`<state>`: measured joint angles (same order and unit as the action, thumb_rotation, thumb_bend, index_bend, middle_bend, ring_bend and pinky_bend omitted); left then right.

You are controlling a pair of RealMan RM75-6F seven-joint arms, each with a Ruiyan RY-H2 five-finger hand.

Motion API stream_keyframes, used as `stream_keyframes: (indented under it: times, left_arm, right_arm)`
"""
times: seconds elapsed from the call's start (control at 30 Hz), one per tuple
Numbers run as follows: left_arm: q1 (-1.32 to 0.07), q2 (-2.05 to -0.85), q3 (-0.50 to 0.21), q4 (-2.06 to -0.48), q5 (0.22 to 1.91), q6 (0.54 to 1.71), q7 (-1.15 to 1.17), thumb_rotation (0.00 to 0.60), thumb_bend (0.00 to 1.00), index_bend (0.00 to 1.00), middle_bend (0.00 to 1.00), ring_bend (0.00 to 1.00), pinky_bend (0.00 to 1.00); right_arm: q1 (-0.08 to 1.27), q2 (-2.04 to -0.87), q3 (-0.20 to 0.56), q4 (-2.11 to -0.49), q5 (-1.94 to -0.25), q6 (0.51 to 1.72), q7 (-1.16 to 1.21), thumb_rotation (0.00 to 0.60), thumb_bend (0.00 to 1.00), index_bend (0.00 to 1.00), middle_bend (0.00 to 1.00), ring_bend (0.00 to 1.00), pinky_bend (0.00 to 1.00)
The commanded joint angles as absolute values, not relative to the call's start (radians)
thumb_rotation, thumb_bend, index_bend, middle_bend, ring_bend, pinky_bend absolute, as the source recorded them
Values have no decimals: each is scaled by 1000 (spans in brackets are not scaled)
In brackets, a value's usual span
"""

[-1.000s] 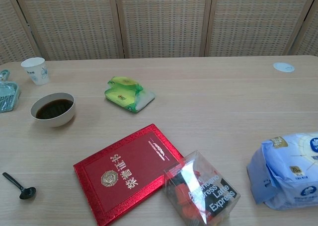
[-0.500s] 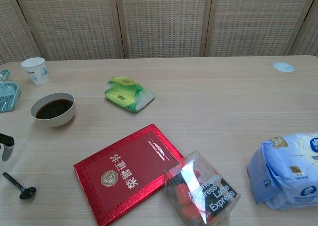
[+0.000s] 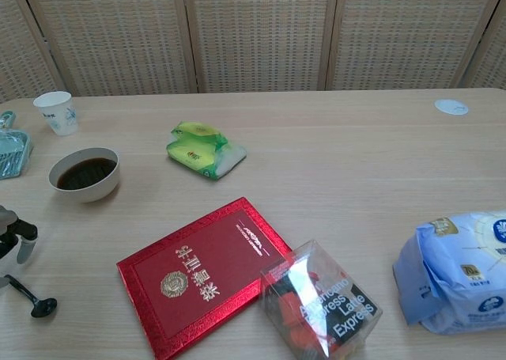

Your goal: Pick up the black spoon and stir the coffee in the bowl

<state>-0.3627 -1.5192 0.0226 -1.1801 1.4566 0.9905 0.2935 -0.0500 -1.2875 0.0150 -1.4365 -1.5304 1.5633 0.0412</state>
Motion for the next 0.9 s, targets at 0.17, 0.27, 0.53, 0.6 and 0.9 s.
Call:
stream_keyframes:
  times: [0.17,0.27,0.53,0.6,0.9]
  left_arm:
    - [-364,-1525,30,-1176,1449,990,288,600,307,532,769,709,740]
    - [-361,-1527,35,-1170,1440,986,283,600,307,532,769,709,740]
    - [-360,-1526,42,-1163,1434,991,274,600,308,532,769,709,740]
    - [-362,-1527,44,-1161,1432,987,275,600,308,532,769,710,740]
    - [-369,-1539,47,-1151,1422,977,279,600,309,538,769,709,740]
  right_arm:
    - [-50,-1286,16,-1438,-1531,1564,41,600,235,0,0,0,0]
    - [-51,-1285,15,-1439,-1533,1564,40,600,235,0,0,0,0]
    - [-51,-1284,15,-1441,-1533,1562,36,600,236,0,0,0,0]
    - [-52,-1284,15,-1441,-1531,1561,36,600,236,0,0,0,0]
    - [-54,-1283,14,-1439,-1528,1559,37,600,236,0,0,0,0]
